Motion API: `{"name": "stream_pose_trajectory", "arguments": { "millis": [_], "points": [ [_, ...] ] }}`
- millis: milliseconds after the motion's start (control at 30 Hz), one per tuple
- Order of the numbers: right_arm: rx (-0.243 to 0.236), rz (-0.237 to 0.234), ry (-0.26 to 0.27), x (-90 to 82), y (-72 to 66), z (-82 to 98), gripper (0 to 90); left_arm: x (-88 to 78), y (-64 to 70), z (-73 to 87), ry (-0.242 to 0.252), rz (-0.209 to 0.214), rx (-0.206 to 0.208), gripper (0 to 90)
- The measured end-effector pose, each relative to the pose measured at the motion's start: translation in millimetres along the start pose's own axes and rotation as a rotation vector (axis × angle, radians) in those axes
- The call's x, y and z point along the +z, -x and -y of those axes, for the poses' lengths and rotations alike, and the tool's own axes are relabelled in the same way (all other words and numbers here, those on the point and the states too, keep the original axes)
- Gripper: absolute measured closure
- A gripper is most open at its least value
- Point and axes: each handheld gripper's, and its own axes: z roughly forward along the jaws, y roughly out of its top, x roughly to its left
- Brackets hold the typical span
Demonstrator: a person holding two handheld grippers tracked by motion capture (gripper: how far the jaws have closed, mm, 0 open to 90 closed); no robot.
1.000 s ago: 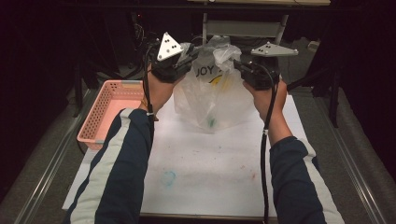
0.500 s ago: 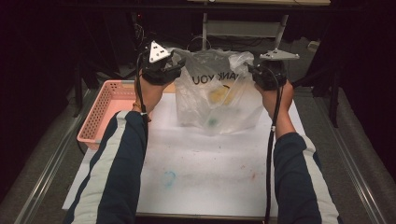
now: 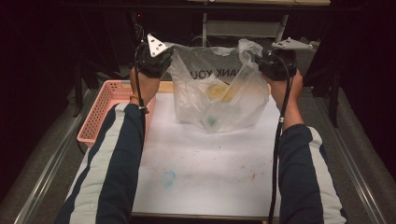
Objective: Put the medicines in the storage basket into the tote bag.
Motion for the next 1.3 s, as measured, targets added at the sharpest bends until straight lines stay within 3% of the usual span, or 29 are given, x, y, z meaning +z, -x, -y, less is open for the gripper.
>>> {"name": "stream_pose_trajectory", "arguments": {
  "millis": [100, 200, 267, 400, 500, 600, 700, 733, 800, 867, 933, 1000, 1067, 1133, 1233, 1300],
  "points": [
    [-0.001, -0.003, 0.004, -7.1, 0.7, -1.2, 57.5, -4.5, -2.5, 1.6, -0.004, 0.037, -0.03, 64.6],
    [0.012, 0.013, 0.021, -15.4, 2.4, 4.6, 50.2, -9.5, -3.0, 5.8, -0.003, 0.026, -0.064, 50.9],
    [0.04, -0.007, 0.044, -23.2, 6.1, 8.4, 46.4, -13.4, -3.8, 8.8, 0.003, 0.03, -0.096, 46.2],
    [0.049, -0.033, 0.078, -39.5, 12.8, 10.3, 42.3, -18.0, -2.5, 11.5, 0.001, 0.032, -0.092, 43.5],
    [0.048, -0.033, 0.071, -49.8, 16.6, 9.7, 37.9, -22.2, -4.8, 11.2, 0.011, 0.035, -0.097, 44.5],
    [0.037, -0.026, 0.065, -59.9, 19.8, 9.3, 35.4, -24.4, -6.0, 12.0, 0.0, 0.029, -0.077, 45.3],
    [0.017, -0.007, 0.075, -71.0, 18.8, 9.6, 34.2, -24.5, -4.4, 17.4, -0.027, 0.034, -0.024, 56.8],
    [0.006, -0.001, 0.073, -74.5, 18.1, 9.6, 33.4, -24.3, -4.1, 19.8, -0.031, 0.04, -0.016, 65.8],
    [-0.005, -0.013, 0.091, -81.4, 15.0, 10.1, 32.5, -24.0, -4.4, 23.5, -0.04, 0.037, -0.014, 66.6],
    [-0.013, -0.022, 0.1, -87.5, 11.5, 11.6, 30.5, -25.1, -6.3, 26.4, -0.038, 0.032, -0.035, 57.2],
    [-0.027, -0.027, 0.103, -92.3, 8.8, 14.5, 30.1, -26.7, -8.3, 30.3, -0.039, 0.029, -0.028, 58.8],
    [-0.03, -0.012, 0.11, -98.0, 7.2, 19.0, 29.9, -27.8, -11.3, 34.3, -0.046, 0.024, -0.025, 63.6],
    [-0.022, 0.008, 0.117, -103.7, 7.6, 24.5, 29.9, -29.5, -15.3, 38.6, -0.041, 0.033, -0.035, 62.4],
    [-0.005, 0.019, 0.136, -109.5, 8.8, 30.6, 29.7, -31.0, -18.5, 42.6, -0.04, 0.036, -0.051, 52.4],
    [-0.033, 0.04, 0.141, -120.5, 10.1, 35.3, 29.5, -33.7, -22.4, 47.5, -0.036, 0.03, -0.068, 47.0],
    [-0.008, 0.027, 0.164, -130.5, 13.4, 40.7, 30.0, -37.1, -23.9, 49.4, -0.032, 0.024, -0.076, 37.6]
  ]
}}
